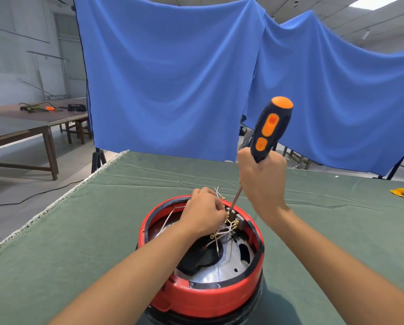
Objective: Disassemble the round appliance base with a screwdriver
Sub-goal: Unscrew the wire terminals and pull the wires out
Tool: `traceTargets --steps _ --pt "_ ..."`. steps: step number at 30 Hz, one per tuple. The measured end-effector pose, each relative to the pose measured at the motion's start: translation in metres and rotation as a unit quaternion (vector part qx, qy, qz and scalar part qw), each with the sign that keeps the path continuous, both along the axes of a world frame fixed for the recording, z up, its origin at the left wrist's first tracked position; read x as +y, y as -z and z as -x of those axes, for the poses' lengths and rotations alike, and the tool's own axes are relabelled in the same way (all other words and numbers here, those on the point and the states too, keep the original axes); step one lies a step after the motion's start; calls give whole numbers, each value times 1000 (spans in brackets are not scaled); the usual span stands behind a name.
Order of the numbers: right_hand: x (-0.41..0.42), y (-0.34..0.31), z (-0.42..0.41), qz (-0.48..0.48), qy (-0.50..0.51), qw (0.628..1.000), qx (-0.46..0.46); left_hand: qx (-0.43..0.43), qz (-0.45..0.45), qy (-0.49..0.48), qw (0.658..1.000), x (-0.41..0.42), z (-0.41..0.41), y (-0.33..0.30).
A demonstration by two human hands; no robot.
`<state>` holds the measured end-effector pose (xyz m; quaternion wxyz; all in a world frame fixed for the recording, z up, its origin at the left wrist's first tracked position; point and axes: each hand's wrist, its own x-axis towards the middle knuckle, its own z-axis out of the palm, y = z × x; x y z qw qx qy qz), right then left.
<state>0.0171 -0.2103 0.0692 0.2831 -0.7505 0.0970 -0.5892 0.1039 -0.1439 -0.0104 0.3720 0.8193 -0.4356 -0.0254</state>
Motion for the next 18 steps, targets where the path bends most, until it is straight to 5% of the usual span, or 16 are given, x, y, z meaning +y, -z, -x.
traceTargets --steps 18 --pt "-81 -7 -21 -319 34 947 1 11 2 8 1000 -3 -5 1"
